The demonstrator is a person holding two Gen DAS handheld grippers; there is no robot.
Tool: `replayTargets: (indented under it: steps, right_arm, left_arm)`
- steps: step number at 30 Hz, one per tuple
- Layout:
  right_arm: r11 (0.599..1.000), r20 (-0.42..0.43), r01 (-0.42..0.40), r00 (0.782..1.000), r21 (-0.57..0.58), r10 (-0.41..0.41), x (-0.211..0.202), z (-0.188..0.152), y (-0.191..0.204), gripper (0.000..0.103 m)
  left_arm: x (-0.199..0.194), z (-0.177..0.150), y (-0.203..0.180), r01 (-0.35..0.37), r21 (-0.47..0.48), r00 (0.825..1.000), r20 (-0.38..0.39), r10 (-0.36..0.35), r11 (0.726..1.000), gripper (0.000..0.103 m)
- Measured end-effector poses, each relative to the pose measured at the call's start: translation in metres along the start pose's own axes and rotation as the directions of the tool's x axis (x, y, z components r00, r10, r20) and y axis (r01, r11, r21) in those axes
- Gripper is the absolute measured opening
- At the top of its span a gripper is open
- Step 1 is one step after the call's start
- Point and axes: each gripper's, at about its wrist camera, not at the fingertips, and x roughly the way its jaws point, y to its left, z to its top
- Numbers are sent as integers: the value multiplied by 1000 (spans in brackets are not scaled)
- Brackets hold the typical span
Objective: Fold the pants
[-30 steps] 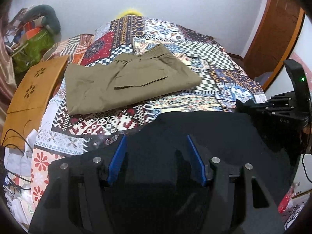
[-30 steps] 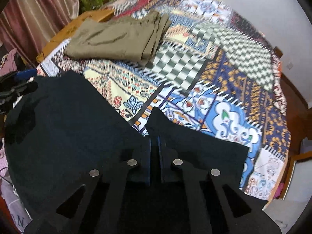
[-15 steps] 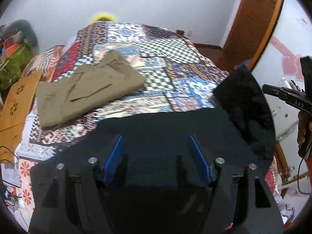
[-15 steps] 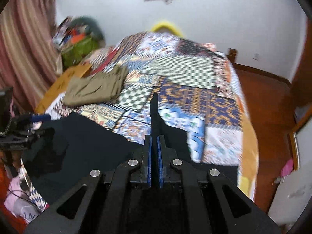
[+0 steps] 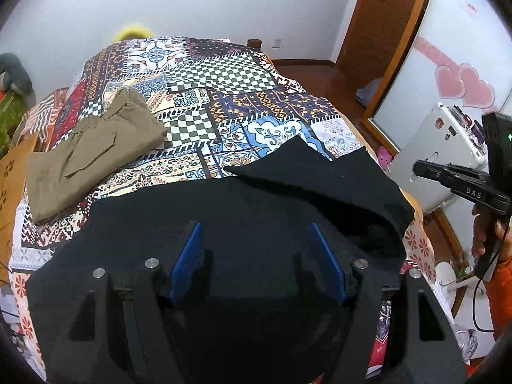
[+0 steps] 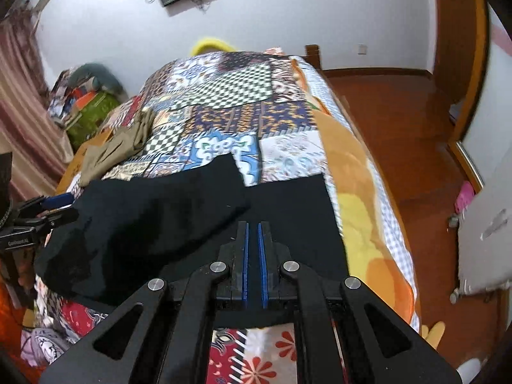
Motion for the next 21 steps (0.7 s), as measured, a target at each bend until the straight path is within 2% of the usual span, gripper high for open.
replayTargets:
  steps: [1,3,4,5,9,12,16,19,21]
  right_arm:
    - [1000,-2,-11,1000,-20,11,3,5,8,11]
    - [997,-1,-40,999,-65,40,9,17,26,26]
    - [995,5,-49,999,-84,49,10,18,31,37]
    - [992,8,-59,998,-108,60,13,21,40,42]
    - [969,-31,-113,994,-219,109,35,38,86,44]
    - [948,-86,-140,989,-287,120,56,45,112,53]
    - [895,-182,-135,981,-425,61,90,49,147,56]
    - [857,-253,-126,967,-500,-6,113,48,161,56]
    - [846,-285,-117,958,-520,-43,124,48,161,56]
  left_arm:
    - [0,0,1,-1,-5,1000,2,1,1000,69]
    - [0,0,6,-5,-15,1000,3,5,1000,69]
    - [0,0,10,-8,-21,1000,3,8,1000,69]
    - [-1,-1,13,-10,-26,1000,3,10,1000,69]
    - [0,-1,34,-24,-62,1000,8,25,998,69]
    - [2,-5,46,-33,-76,999,12,34,997,69]
    - [9,-11,59,-77,-75,997,7,78,994,69]
    - [14,-16,71,-77,-96,997,3,78,992,69]
    - [16,-18,79,-69,-118,998,2,70,991,69]
